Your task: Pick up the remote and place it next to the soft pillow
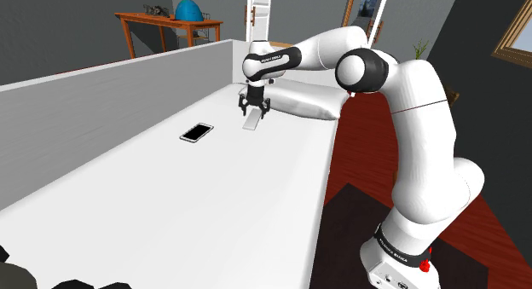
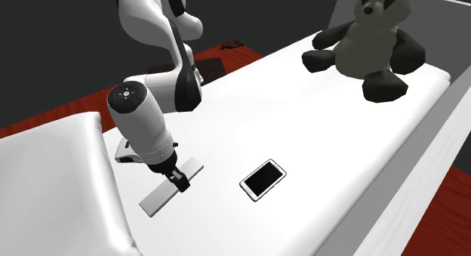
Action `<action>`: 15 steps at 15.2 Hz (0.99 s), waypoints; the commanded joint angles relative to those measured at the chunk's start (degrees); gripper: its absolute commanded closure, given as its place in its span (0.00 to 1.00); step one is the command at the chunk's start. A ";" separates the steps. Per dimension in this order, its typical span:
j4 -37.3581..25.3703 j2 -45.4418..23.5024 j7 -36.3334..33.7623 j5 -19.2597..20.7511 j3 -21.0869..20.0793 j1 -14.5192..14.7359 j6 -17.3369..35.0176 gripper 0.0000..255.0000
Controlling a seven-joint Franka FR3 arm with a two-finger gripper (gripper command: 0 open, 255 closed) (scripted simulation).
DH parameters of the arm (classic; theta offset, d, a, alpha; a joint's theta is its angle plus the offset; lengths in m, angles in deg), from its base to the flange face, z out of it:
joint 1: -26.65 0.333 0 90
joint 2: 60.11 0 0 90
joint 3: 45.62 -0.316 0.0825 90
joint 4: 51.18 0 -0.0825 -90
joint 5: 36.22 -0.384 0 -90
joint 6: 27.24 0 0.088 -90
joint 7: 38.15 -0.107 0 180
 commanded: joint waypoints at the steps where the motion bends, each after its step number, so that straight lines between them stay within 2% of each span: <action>1: 0.00 0.00 0.00 0.00 0.00 0.00 0.00 0.00; 3: 0.00 0.00 0.00 0.00 0.00 0.00 0.00 0.00; 7: -4.24 1.90 0.33 -0.43 -0.27 0.05 -6.09 0.00; 15: -4.24 1.90 0.33 -0.43 -0.27 0.05 -6.09 0.00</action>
